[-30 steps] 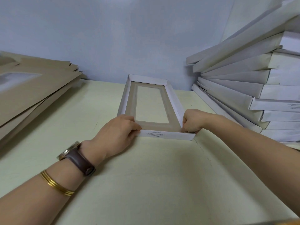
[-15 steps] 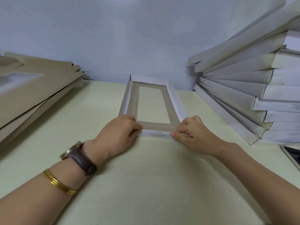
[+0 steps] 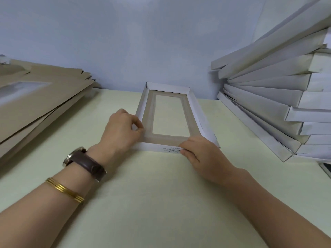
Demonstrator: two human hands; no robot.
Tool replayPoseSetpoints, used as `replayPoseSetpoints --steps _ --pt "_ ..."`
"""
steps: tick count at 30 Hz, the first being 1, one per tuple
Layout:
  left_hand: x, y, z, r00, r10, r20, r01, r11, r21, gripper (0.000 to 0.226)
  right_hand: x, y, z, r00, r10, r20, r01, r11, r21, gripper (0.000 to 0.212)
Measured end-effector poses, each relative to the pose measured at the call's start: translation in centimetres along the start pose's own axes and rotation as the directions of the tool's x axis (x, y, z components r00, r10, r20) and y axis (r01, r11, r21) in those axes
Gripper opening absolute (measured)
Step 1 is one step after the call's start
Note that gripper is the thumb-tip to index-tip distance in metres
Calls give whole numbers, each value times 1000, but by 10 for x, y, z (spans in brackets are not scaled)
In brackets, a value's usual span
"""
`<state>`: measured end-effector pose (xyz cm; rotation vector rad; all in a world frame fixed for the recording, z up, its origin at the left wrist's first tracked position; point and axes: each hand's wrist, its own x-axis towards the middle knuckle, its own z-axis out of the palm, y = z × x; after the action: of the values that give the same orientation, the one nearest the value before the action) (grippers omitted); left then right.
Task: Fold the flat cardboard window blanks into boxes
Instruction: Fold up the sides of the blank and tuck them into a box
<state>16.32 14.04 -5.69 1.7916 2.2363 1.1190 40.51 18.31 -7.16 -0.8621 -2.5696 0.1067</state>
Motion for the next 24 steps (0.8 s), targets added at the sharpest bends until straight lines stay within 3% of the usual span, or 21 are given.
replayPoseSetpoints --steps 4,9,15,24 --pt "13 -3 3 979 -138 149 124 988 96 14 -1 1 1 1000 11 -8 -11 1000 10 20" --pt "23 -4 4 938 -270 217 243 959 147 10 0 0 1 1000 28 -12 -27 999 35 19" --pt "36 6 4 895 -338 290 261 926 274 15 -2 -2 0 999 33 -20 -32 999 34 19" --pt "35 11 10 897 -335 288 233 912 337 23 -2 -1 -1 999 37 -16 -37 999 19 20"
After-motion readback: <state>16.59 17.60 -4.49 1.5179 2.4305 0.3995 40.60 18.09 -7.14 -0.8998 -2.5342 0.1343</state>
